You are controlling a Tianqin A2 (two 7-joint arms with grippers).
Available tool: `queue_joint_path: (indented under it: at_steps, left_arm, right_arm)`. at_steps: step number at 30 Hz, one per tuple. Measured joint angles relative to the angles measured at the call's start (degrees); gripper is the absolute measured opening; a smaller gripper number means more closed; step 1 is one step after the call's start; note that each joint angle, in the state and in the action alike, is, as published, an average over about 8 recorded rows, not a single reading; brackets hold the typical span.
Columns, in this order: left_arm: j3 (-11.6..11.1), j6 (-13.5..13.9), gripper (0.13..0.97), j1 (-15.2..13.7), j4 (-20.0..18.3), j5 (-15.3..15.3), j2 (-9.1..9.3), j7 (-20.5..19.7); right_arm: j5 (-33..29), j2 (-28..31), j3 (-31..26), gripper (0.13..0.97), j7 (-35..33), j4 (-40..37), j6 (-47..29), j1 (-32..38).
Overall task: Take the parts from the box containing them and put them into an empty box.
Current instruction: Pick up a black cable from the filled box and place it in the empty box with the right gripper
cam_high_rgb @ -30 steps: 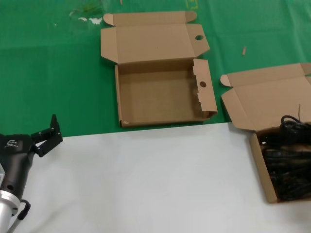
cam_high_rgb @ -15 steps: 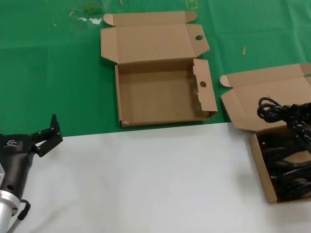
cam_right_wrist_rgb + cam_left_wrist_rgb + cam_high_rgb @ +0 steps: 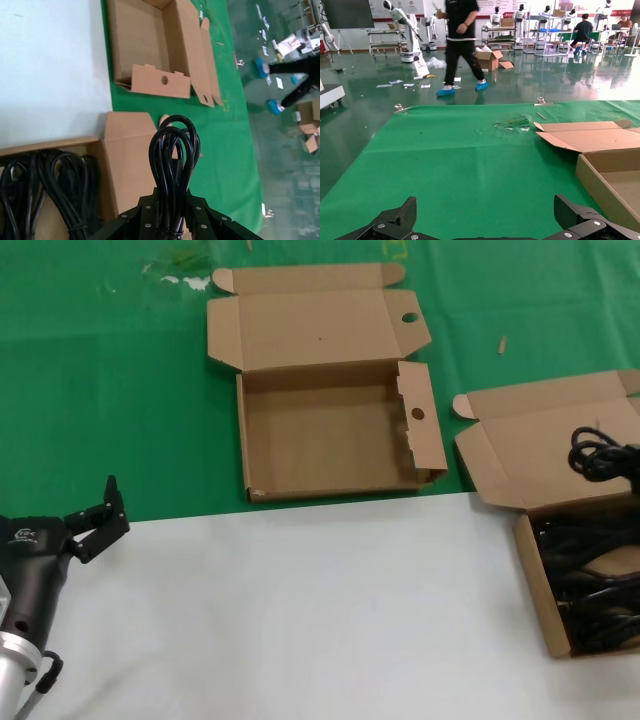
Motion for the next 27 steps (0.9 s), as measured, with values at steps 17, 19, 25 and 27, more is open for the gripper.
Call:
queue_joint_path:
  at_steps: [17, 19, 25, 27]
  left_arm:
    - [0.0, 0.0, 0.966, 0.0, 0.0, 0.0, 0.0, 0.0]
    - [0.0, 0.0, 0.966, 0.0, 0.0, 0.0, 0.0, 0.0]
    - [0.0, 0.0, 0.966, 0.0, 0.0, 0.0, 0.0, 0.0]
    - [0.0, 0.0, 0.966, 0.0, 0.0, 0.0, 0.0, 0.0]
  right_arm:
    - [2.1, -3.2, 12.0, 0.222, -2.8, 6.0, -2.9, -6.7]
    - [2.1, -3.7, 10.3, 0.222, -2.7, 6.4, -2.8, -5.3]
    - [0.1, -6.4, -0.2, 0.222, -2.8, 6.1, -3.5, 3.7]
    - [-0.8, -8.1, -4.5, 0.222, -3.2, 5.4, -4.0, 7.5]
